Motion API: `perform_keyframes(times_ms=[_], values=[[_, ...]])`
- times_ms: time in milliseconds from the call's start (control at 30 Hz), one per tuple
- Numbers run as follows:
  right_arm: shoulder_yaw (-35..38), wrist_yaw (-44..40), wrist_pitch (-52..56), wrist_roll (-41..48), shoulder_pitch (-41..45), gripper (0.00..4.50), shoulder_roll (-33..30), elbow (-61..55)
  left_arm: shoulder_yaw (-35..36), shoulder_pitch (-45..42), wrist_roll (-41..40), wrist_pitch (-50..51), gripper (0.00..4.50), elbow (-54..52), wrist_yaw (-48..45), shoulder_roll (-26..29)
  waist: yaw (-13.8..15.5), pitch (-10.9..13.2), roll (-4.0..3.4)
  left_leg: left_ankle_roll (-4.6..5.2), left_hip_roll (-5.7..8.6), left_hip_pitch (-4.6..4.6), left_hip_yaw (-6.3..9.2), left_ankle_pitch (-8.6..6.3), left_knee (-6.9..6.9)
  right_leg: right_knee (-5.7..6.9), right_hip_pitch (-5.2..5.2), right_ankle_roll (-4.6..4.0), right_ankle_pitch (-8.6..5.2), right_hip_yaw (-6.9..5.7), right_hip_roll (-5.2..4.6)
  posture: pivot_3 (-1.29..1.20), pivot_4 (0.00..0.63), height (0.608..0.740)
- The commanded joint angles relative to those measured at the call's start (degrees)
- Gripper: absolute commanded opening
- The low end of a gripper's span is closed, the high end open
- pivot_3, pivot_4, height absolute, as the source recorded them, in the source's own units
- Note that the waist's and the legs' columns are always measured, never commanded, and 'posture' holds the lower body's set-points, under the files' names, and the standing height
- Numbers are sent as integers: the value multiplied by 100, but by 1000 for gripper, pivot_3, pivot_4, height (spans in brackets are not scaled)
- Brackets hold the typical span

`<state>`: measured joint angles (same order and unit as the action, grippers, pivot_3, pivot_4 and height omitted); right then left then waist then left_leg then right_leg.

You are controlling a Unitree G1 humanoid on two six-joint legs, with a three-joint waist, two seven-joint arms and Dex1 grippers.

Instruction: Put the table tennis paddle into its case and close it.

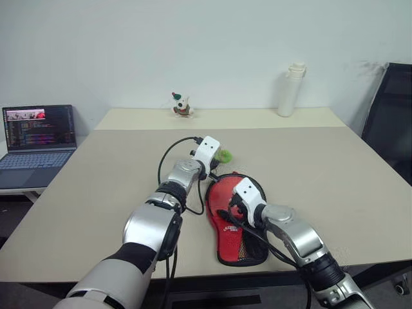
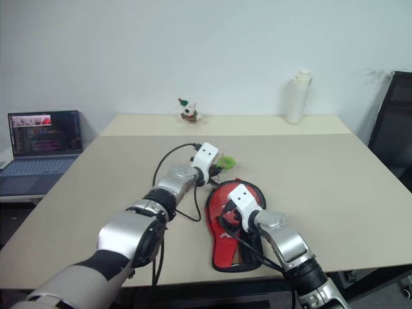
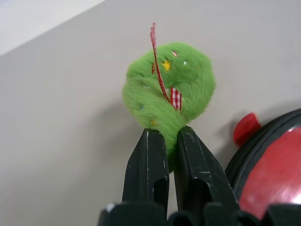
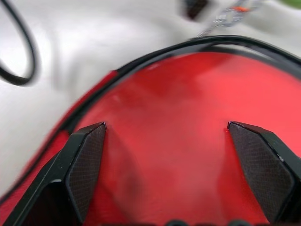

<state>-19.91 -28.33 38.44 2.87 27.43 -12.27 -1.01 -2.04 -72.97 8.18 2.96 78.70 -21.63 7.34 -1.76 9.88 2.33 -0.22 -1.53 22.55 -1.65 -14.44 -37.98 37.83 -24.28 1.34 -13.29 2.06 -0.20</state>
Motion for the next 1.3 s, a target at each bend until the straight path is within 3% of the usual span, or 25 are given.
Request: perform_keyframes(times_ms=[33,467,933,1167,1300], values=[[-538,-84,659,-175,-575,4500,-135,191,-151,-342,304,-368,33,-90,332,-194,1,-3,0,0,0,-1,1,0,0,0,2,0,0,-1,0,0,150,740],[-778,-34,1100,-256,-1108,4500,-176,-503,-1171,-592,1581,-1277,33,-27,572,-891,8,-18,5,-4,3,-12,-3,-2,2,-10,17,1,-1,-4,1,0,150,740],[-752,-12,1086,-330,-1187,4500,-63,-478,-1148,-690,1603,-1449,33,-20,86,-1406,5,-19,4,-6,6,-11,-4,-4,6,-17,16,1,-2,-4,5,0,150,740],[-674,-12,959,-347,-1060,4500,-31,-307,-1021,-569,1480,-1554,2303,-50,-427,-1381,5,-26,3,-6,6,-12,-4,-5,7,-17,17,1,-2,-2,7,0,150,740],[-552,-14,878,-334,-922,4500,29,-140,-974,-536,1422,-1520,2303,-57,-383,-1192,-30,-32,-3,-6,5,-20,-7,-5,7,-14,17,1,-2,6,11,0,150,740]])
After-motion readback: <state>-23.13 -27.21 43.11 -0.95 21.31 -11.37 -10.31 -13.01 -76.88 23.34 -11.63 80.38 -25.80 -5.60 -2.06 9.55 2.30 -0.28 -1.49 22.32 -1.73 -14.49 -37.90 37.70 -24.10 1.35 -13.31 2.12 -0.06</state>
